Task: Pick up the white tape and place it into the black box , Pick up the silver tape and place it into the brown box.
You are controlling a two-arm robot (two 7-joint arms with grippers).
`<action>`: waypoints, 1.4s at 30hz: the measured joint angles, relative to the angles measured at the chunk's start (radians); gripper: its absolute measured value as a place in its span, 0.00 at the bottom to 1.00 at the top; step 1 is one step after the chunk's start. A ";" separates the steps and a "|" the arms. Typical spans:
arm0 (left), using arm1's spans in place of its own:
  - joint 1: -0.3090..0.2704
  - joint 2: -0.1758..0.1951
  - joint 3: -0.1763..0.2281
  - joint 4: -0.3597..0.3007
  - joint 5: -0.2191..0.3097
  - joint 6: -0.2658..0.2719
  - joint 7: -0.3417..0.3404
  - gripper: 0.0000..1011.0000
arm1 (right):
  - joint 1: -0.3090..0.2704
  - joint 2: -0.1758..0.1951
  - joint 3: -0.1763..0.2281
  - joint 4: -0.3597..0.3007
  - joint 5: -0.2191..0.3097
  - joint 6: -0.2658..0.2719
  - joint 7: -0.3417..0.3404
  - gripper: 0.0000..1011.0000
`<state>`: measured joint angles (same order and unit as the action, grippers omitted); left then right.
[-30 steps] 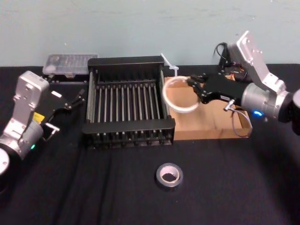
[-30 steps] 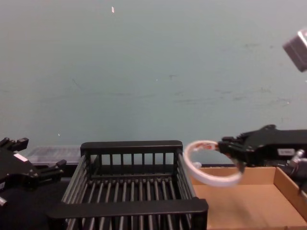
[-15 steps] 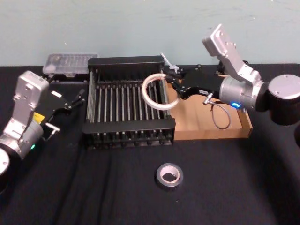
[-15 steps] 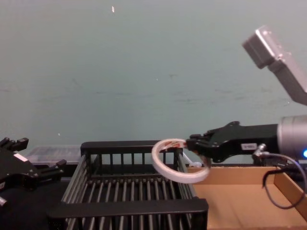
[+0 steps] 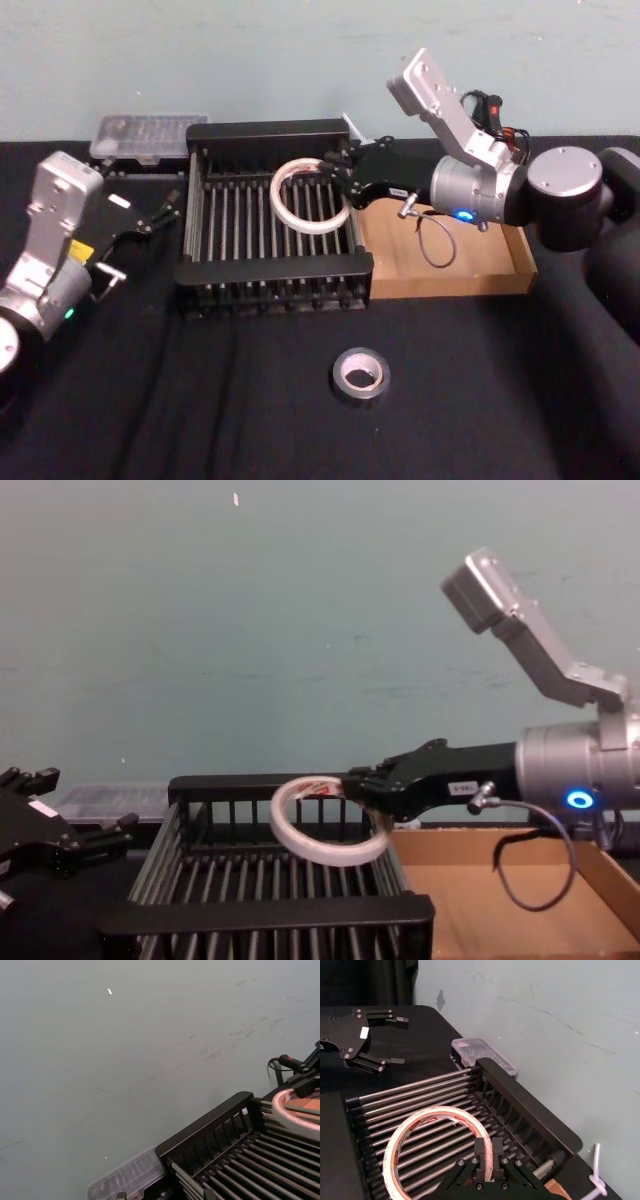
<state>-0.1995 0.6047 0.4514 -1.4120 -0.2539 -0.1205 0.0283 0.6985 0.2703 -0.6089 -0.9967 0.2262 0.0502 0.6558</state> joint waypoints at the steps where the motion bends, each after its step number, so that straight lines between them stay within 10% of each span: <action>1: 0.000 0.000 0.000 0.000 0.000 0.000 0.000 0.99 | 0.007 -0.009 -0.004 0.012 -0.001 -0.004 0.003 0.09; 31: 0.000 0.000 0.000 0.000 0.000 0.000 0.000 0.99 | 0.027 -0.035 -0.015 0.054 -0.008 -0.015 0.010 0.09; 42: 0.000 0.000 0.000 0.000 0.000 0.000 0.000 0.99 | 0.027 -0.035 -0.015 0.053 -0.008 -0.014 0.009 0.36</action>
<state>-0.1995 0.6047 0.4514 -1.4120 -0.2539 -0.1205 0.0282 0.7254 0.2357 -0.6240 -0.9442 0.2187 0.0362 0.6650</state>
